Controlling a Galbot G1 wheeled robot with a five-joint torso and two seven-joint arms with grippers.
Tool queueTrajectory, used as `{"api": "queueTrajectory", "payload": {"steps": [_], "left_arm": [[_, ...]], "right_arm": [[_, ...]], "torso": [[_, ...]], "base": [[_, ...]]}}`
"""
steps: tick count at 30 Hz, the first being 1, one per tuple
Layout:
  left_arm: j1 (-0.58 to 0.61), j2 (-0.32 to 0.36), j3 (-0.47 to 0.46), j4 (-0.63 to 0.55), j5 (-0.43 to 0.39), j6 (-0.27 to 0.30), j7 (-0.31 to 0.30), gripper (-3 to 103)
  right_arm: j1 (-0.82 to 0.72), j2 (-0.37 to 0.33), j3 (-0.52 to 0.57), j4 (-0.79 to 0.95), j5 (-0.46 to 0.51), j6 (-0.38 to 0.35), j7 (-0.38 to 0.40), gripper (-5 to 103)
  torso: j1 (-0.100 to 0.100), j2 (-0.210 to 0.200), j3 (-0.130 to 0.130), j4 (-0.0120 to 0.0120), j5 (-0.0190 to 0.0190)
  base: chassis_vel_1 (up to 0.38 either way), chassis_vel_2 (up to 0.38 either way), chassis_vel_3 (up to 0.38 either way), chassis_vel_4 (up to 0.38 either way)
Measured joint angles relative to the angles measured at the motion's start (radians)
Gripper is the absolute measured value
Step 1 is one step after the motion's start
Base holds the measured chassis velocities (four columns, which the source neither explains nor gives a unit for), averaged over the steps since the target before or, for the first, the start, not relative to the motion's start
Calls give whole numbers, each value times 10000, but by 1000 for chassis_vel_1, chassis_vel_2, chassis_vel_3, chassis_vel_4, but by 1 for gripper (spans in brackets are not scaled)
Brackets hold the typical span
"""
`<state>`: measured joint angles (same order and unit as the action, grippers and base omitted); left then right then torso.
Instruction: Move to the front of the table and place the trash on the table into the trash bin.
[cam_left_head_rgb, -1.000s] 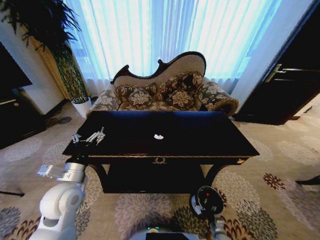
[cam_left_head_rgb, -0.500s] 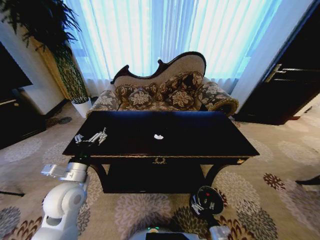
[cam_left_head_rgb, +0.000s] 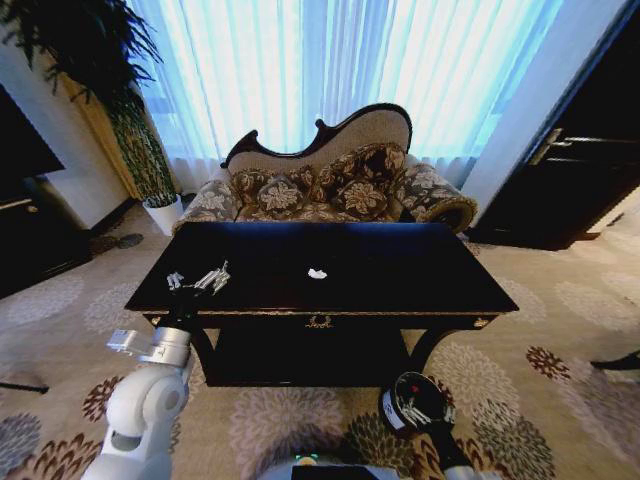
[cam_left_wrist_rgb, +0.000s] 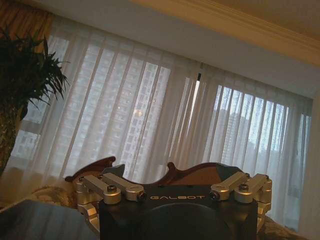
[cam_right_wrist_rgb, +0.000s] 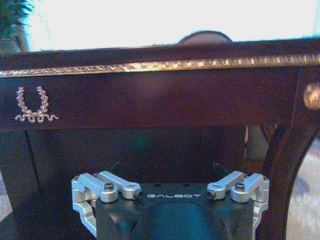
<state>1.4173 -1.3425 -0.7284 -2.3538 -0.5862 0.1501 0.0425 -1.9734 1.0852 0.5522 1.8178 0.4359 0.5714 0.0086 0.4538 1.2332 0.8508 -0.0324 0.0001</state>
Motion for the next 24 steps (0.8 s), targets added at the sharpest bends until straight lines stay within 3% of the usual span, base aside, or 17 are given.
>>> {"api": "queueTrajectory", "payload": {"steps": [5,14,18,24], "left_arm": [[-158,132,-210,392,-172,-113,-94,100],[51,-2,-217,-143,-382,-98,-142,100],[127,56,-349,-441,-570,-63,-196,100],[309,-314,-283,-587,-521,-5,-270,100]], "right_arm": [[-129,-43,318,746,281,-316,328,100],[-22,121,2587,3491,762,-851,369,100],[-211,227,3042,4481,1119,-1089,400,100],[289,-472,3432,5151,1587,-1778,851,100]], "torso": [[2,0,1,-2,-3],[2,0,1,0,-4],[2,0,1,-2,-4],[2,0,1,-2,-1]], "base": [[0,0,0,0],[0,0,0,0],[0,0,0,0],[0,0,0,0]]}}
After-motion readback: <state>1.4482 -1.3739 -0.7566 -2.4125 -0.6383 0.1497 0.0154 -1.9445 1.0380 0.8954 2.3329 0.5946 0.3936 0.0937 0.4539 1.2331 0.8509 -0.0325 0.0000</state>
